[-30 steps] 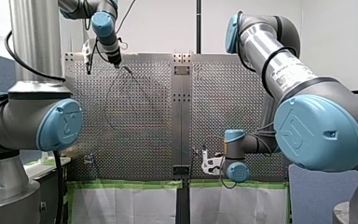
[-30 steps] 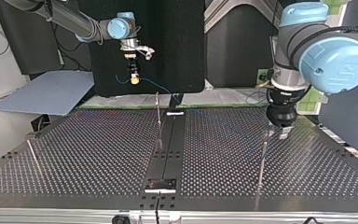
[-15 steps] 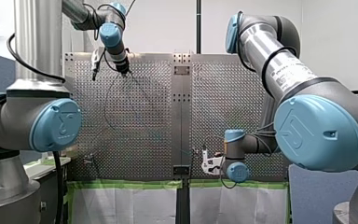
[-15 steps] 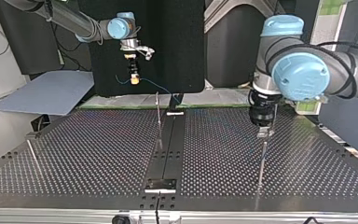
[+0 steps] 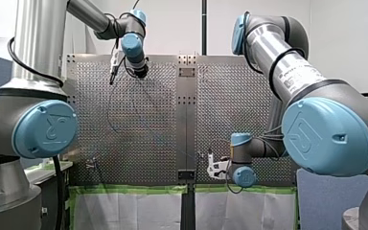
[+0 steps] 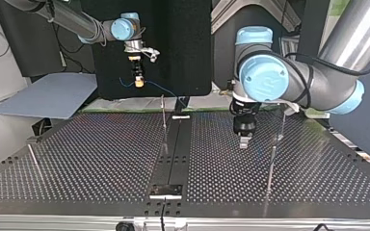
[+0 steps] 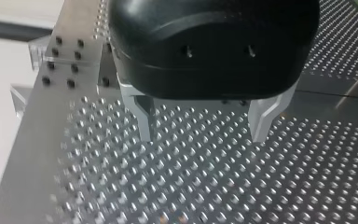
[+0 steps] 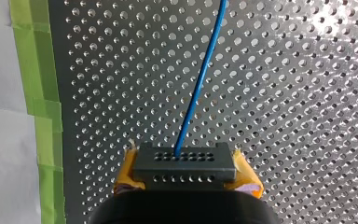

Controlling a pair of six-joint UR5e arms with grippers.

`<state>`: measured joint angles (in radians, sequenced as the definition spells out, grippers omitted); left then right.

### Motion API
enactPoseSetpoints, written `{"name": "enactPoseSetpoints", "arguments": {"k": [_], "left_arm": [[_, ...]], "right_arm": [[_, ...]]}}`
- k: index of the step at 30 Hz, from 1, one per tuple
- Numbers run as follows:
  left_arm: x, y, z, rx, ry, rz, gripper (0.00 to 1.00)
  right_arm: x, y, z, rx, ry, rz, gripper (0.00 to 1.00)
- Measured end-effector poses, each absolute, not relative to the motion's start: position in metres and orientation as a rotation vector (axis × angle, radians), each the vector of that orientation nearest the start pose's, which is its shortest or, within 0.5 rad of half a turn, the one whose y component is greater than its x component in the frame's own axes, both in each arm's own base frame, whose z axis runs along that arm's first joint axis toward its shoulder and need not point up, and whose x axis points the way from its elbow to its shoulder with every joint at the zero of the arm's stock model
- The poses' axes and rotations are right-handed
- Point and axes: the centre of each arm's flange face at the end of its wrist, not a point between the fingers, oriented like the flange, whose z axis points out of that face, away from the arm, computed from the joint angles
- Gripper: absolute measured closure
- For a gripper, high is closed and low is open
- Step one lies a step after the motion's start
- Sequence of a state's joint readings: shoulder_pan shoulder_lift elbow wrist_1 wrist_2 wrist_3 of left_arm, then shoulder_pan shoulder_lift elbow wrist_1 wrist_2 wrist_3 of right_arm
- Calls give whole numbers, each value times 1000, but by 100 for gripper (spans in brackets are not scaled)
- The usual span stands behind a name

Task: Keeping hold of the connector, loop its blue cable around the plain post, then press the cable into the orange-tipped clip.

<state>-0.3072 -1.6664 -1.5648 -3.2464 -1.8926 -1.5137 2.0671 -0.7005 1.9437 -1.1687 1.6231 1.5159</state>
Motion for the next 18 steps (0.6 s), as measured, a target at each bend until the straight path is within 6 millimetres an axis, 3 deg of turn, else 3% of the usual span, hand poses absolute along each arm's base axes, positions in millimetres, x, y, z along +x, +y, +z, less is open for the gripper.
{"name": "enactPoseSetpoints", "arguments": {"k": [7,13,18], "left_arm": [[448,-276,418,133,1750,165,2],[462,-278,395,144,1769,250,2],[468,-275,391,129,1754,311,2]], "right_arm": [[371,-417,-41,1609,-952,1442,100],[371,-417,-42,1609,-952,1442,100],[371,-417,-42,1609,-953,1443,100]]}}
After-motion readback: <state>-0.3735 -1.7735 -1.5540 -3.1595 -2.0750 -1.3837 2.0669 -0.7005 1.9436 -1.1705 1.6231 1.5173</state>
